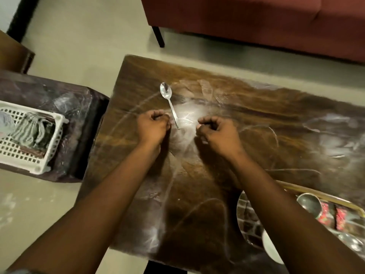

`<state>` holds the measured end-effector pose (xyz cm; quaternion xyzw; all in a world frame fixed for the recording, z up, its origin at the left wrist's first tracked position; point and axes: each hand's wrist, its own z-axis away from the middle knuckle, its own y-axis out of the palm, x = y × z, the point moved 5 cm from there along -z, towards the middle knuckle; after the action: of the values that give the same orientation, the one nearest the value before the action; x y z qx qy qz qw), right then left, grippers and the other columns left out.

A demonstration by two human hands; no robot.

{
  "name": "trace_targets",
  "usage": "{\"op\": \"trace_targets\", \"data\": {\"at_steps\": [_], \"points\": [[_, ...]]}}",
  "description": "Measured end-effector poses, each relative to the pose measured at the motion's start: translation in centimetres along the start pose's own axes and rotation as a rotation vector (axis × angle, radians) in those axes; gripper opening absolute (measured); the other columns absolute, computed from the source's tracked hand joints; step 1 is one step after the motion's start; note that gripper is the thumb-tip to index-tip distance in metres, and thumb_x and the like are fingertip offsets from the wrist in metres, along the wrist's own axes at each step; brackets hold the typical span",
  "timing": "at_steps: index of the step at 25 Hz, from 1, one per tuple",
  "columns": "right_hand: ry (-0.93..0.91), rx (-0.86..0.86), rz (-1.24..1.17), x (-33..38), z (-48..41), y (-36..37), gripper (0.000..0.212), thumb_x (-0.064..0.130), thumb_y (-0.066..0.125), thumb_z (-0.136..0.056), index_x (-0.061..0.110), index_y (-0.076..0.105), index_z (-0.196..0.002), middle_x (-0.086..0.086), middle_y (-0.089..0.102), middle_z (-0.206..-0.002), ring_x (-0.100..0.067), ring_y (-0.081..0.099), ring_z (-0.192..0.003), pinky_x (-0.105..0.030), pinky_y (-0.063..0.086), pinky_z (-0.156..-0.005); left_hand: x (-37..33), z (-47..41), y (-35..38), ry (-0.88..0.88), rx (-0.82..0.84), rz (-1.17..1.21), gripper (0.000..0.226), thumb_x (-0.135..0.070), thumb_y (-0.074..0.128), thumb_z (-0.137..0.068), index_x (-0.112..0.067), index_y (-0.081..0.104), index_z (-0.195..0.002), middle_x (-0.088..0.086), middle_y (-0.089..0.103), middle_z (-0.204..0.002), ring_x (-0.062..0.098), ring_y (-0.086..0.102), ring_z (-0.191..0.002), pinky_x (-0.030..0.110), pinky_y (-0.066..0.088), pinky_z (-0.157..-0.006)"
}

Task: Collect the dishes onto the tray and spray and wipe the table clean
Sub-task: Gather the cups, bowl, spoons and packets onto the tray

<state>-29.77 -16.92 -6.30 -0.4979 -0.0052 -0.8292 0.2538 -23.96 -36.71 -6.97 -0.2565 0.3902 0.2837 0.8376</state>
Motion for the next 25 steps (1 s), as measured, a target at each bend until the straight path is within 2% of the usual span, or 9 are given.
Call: {"op": "trace_targets", "data": {"at_steps": [3,5,8,10,12,14,17,22,25], "points": [[-0.014,0.04,0.035,0.7,-3.0,3.7,0.03,0.011,0.073,-0.094,0.02,0.073,-0.123,-0.001,0.077,-0.116,-0.016,0.073,-0.109,-0.046,0.058,-0.105,-0.8,-2.3,0.9,-0.035,0.03,-0.011,0.009,-0.003,0.07,-0.098,-0.005,0.069,-0.107,0.01,0.072,-0.083,0.016,0.064,-0.065,0.027,0.056,-0.065],[-0.029,0.066,0.06,0.7,-4.3,5.6,0.035,0.009,0.069,-0.09,0.029,0.074,-0.119,0.002,0.076,-0.117,-0.016,0.072,-0.109,-0.046,0.057,-0.106,-0.7,-3.2,1.5,-0.049,0.057,-0.01,0.007,0.001,0.068,-0.097,-0.004,0.07,-0.101,0.015,0.072,-0.084,0.024,0.065,-0.068,0.029,0.054,-0.063],[0.007,0.082,-0.013,0.0,-5.2,7.2,0.043,0.005,0.062,-0.082,0.045,0.076,-0.089,0.011,0.078,-0.093,-0.013,0.074,-0.089,-0.044,0.062,-0.088,0.0,-4.2,2.1,-0.038,0.059,-0.074,0.013,0.005,0.069,-0.093,-0.006,0.073,-0.088,0.025,0.078,-0.093,0.042,0.078,-0.082,0.04,0.063,-0.073],[0.068,0.075,-0.076,-0.1,-4.6,7.3,0.049,-0.008,0.059,-0.088,0.038,0.076,-0.088,0.009,0.077,-0.087,-0.007,0.072,-0.081,-0.031,0.057,-0.078,0.5,-4.3,2.0,-0.03,0.057,-0.104,0.011,0.006,0.072,-0.09,0.0,0.076,-0.098,0.028,0.079,-0.099,0.046,0.079,-0.094,0.055,0.067,-0.084],[0.113,0.093,-0.131,-0.1,-4.0,7.1,0.056,-0.021,0.052,-0.092,0.03,0.073,-0.091,0.01,0.076,-0.085,0.003,0.071,-0.075,-0.02,0.055,-0.073,1.1,-4.1,1.9,0.009,0.081,-0.171,0.012,-0.003,0.076,-0.086,-0.002,0.08,-0.098,0.022,0.082,-0.093,0.042,0.081,-0.089,0.06,0.066,-0.081],[0.118,0.128,-0.171,0.4,-3.0,6.9,0.059,-0.026,0.049,-0.089,0.028,0.073,-0.096,0.005,0.077,-0.095,0.006,0.07,-0.075,-0.014,0.053,-0.069,1.5,-3.3,2.0,0.082,0.143,-0.27,0.008,-0.012,0.077,-0.084,-0.013,0.084,-0.089,0.01,0.083,-0.083,0.031,0.082,-0.081,0.054,0.068,-0.08],[0.146,0.156,-0.236,0.3,-1.9,6.3,0.053,-0.021,0.052,-0.09,0.022,0.078,-0.107,-0.008,0.079,-0.113,-0.005,0.068,-0.079,-0.015,0.05,-0.063,1.8,-1.3,2.1,0.122,0.175,-0.291,0.026,0.0,0.071,-0.091,-0.022,0.081,-0.08,0.004,0.082,-0.078,0.025,0.081,-0.077,0.05,0.068,-0.082],[0.094,0.062,-0.272,0.9,0.3,1.1,0.035,0.0,0.073,-0.09,0.023,0.075,-0.117,-0.006,0.08,-0.11,-0.022,0.077,-0.097,-0.045,0.063,-0.094,0.6,2.9,2.4,0.257,0.243,-0.369,0.017,-0.005,0.072,-0.097,-0.015,0.083,-0.105,-0.002,0.082,-0.09,0.008,0.075,-0.077,0.03,0.064,-0.076],[-0.042,-0.09,-0.214,0.9,2.6,-6.8,0.053,0.016,0.081,-0.091,0.025,0.061,-0.14,0.0,0.078,-0.113,-0.016,0.078,-0.095,-0.043,0.065,-0.088,-0.5,7.6,4.8,0.368,0.398,-0.46,0.017,-0.004,0.073,-0.097,-0.011,0.081,-0.11,0.004,0.079,-0.091,0.001,0.069,-0.07,0.022,0.057,-0.073]]}}
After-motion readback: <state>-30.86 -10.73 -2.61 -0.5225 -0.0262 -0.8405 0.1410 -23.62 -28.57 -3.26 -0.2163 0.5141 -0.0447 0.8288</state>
